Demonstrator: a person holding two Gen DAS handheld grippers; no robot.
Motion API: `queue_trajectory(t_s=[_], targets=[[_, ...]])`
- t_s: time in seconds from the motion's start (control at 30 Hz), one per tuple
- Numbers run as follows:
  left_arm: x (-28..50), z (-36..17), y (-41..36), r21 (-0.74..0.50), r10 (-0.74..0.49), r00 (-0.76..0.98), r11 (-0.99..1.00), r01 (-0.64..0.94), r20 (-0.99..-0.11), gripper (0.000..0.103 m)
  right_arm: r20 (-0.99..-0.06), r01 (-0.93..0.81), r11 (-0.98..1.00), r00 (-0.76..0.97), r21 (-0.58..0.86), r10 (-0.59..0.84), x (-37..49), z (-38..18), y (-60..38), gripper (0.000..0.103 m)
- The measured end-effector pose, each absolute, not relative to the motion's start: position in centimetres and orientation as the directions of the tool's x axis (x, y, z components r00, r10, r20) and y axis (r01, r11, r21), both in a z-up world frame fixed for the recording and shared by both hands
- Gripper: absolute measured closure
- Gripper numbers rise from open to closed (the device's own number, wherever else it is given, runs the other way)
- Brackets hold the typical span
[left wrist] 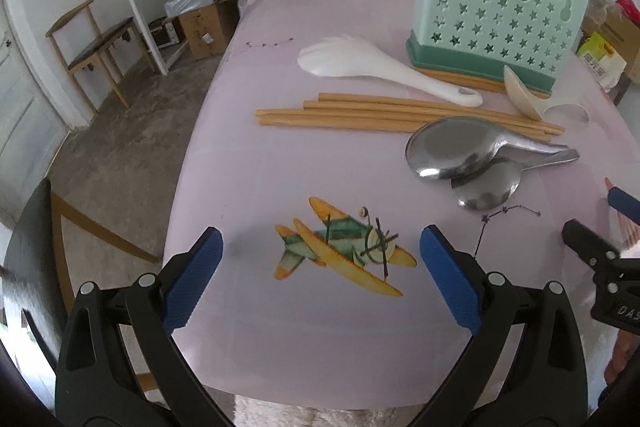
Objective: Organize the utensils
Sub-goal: 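Move the left tool toward the two metal spoons, then close the left tool on the handles of the two metal spoons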
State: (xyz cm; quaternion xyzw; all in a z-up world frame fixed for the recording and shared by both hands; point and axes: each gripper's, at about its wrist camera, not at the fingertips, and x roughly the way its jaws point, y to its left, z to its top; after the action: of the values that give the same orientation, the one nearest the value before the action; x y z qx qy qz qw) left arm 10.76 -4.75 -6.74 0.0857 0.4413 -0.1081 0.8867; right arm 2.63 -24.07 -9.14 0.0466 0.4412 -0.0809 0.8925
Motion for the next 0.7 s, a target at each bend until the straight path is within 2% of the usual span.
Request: queue_trajectory(t_s=[0.1,0.17,0.2,0.3,0.37,0.47,0.57,0.6,0.67,0.7], targets=[[10.1,-4.9,-5.5,0.048,-0.207,0.645,0.934,0.354,-0.735,0.009,-0.791,0.173,0.985,0.605,0.014,-0.095,2.5,-9.1,-24.2,0.006],[9.8,-4.1,-7.0,0.069,-0.261,0.650,0.897,0.436,-0.714,0.019,-0.787,0.168,0.986,0.610,0.015,-0.092,2.2,-9.1,-24.3,0.006],[9.9,-4.0,-7.9,0.084,-0.279,0.645,0.877,0.472,-0.711,0.027,-0.787,0.167,0.986,0.611,0.015,-0.091,2.2,-9.1,-24.3,0.006],[10.4,-4.3,-9.9,0.112,-0.312,0.623,0.831,0.545,-0.717,0.037,-0.785,0.165,0.986,0.613,0.016,-0.090,2.2,-9.1,-24.4,0.006],[11.0,-5.0,-11.0,0.117,-0.327,0.595,0.803,0.585,-0.734,0.038,-0.785,0.164,0.986,0.613,0.015,-0.090,2.2,-9.1,-24.3,0.006],[11.9,-6.0,-11.7,0.104,-0.342,0.552,0.774,0.624,-0.761,0.045,-0.785,0.162,0.987,0.613,0.016,-0.088,2.2,-9.1,-24.4,0.006],[12.5,-6.1,-12.0,0.065,-0.379,0.511,0.752,0.656,-0.771,0.060,-0.785,0.162,0.987,0.613,0.015,-0.088,2.3,-9.1,-24.4,0.006],[12.6,-6.2,-12.0,0.059,-0.386,0.504,0.747,0.662,-0.773,0.072,-0.785,0.163,0.986,0.613,0.016,-0.089,2.3,-9.1,-24.4,0.006],[12.3,-6.0,-11.7,0.051,-0.401,0.497,0.737,0.674,-0.770,0.080,-0.784,0.165,0.986,0.614,0.015,-0.090,2.3,-9.1,-24.4,0.006],[12.2,-5.9,-11.6,0.044,-0.411,0.492,0.731,0.680,-0.767,0.088,-0.785,0.165,0.986,0.613,0.015,-0.090,2.3,-9.1,-24.3,0.006]])
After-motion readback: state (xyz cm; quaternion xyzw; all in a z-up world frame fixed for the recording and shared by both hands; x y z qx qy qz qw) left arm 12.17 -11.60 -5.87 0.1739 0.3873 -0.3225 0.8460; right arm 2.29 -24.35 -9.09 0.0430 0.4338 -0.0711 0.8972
